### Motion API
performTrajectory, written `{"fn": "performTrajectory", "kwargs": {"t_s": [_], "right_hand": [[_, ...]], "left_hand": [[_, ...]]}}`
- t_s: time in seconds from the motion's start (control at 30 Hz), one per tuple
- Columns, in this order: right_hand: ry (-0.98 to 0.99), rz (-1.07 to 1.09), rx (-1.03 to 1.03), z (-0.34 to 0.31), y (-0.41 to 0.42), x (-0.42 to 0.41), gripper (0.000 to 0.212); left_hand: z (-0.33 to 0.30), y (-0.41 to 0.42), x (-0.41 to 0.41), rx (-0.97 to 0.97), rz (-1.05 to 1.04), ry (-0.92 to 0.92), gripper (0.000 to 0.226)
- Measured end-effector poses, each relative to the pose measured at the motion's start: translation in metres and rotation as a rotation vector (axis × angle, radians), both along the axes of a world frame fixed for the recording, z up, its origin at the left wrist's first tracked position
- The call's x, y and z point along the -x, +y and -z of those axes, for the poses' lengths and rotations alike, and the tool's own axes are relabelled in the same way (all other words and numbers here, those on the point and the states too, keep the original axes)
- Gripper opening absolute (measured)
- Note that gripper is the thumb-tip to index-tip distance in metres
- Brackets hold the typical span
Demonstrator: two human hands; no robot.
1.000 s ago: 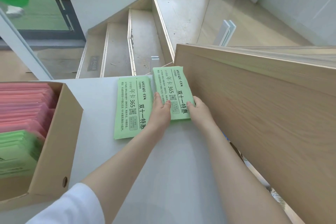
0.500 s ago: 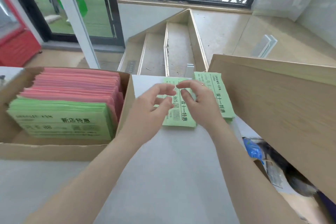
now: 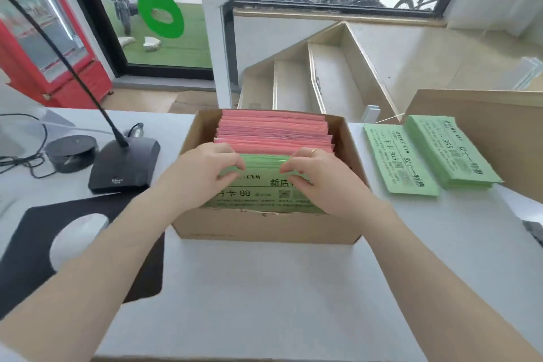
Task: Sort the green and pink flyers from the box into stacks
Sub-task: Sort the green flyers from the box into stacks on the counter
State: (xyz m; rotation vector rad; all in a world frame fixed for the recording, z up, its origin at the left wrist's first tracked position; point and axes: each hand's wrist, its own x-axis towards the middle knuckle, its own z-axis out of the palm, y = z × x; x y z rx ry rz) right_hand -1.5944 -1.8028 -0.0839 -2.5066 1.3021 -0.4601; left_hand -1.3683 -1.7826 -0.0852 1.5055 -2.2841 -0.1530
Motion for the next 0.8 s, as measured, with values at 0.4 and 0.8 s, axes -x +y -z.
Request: {"fn": "performTrajectory", "kwargs": {"t_s": [0.4,0.8], "right_hand": [[0.177,0.250,-0.073,0.003,0.017,-0.053,0.038],[0.286,0.366,0.112,0.010,0.013,-0.047,0.027]], "left_hand": [[0.011,-0.014,-0.046,-0.040,0.133,-0.106,0.033],[0.017,-0.018,-0.038,-0.212,0.159,-0.121,0.025]]}}
